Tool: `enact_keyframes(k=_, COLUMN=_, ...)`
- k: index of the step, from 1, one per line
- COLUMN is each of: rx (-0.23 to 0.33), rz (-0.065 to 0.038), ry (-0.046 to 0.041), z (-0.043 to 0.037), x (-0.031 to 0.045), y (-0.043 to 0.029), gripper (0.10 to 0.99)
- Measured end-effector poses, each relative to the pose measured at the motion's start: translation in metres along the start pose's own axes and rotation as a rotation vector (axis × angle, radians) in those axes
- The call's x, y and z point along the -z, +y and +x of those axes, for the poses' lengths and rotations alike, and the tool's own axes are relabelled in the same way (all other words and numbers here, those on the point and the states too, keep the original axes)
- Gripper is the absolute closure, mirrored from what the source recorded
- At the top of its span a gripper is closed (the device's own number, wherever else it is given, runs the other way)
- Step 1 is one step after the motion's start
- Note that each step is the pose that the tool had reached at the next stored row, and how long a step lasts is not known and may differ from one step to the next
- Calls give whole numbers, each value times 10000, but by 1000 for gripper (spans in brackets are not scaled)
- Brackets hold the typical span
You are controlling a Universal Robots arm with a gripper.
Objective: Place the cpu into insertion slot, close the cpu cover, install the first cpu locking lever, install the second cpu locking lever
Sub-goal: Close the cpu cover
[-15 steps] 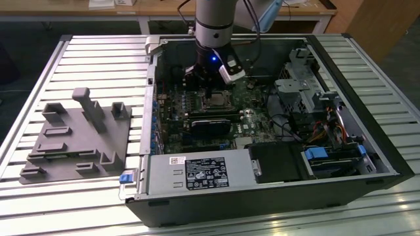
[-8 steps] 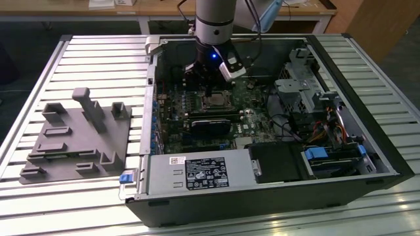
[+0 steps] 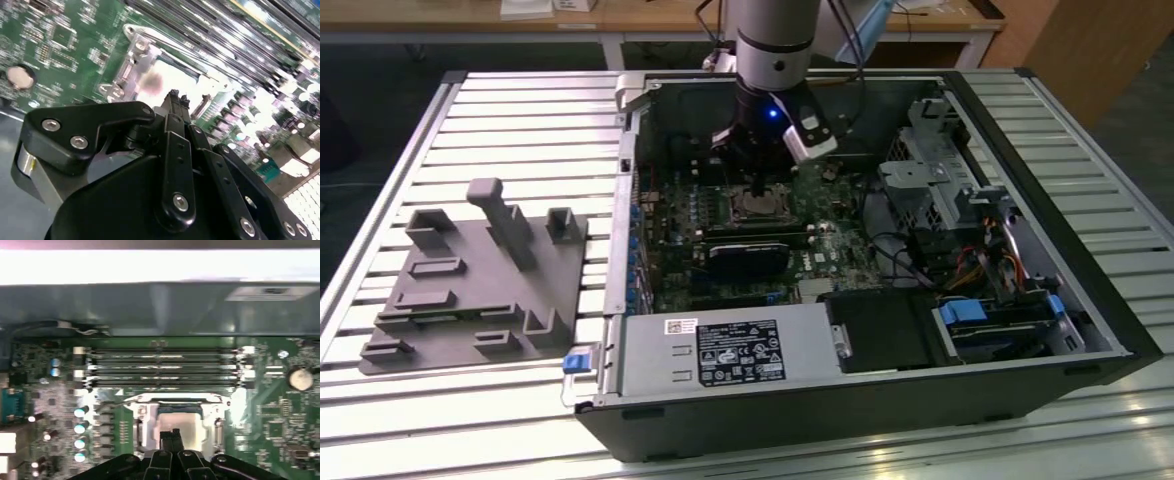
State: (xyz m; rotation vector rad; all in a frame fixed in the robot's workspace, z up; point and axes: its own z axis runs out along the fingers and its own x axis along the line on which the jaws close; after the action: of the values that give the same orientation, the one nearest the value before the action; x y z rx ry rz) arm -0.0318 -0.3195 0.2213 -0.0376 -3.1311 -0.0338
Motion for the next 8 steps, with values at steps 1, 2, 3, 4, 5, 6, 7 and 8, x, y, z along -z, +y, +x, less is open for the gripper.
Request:
enact_keyframes(k=1, rx=0, rz=0, ry=0, z=-31, x=0, y=1, gripper=980)
enact_keyframes(k=2, rx=1, rz=1, ry=0, z=-59, x=1, y=1, gripper=980)
enact_keyframes(k=3, rx=1, rz=0, ry=0, z=-82, x=1, y=2, gripper=980)
enact_keyframes(k=4, rx=1, rz=-1, ry=0, z=-89, x=1, y=2, gripper=980)
enact_keyframes(k=5, rx=1, rz=-1, ry=0, z=-89, x=1, y=2, gripper=980)
enact_keyframes(k=6, rx=1, rz=0, ry=0, z=-89, x=4, y=3, gripper=980)
enact_keyframes(k=7, rx=0, rz=0, ry=0, z=-89, x=12, y=3, gripper=980)
enact_keyframes(k=8, rx=0, rz=-1, ry=0, z=-89, x=25, y=3, gripper=980)
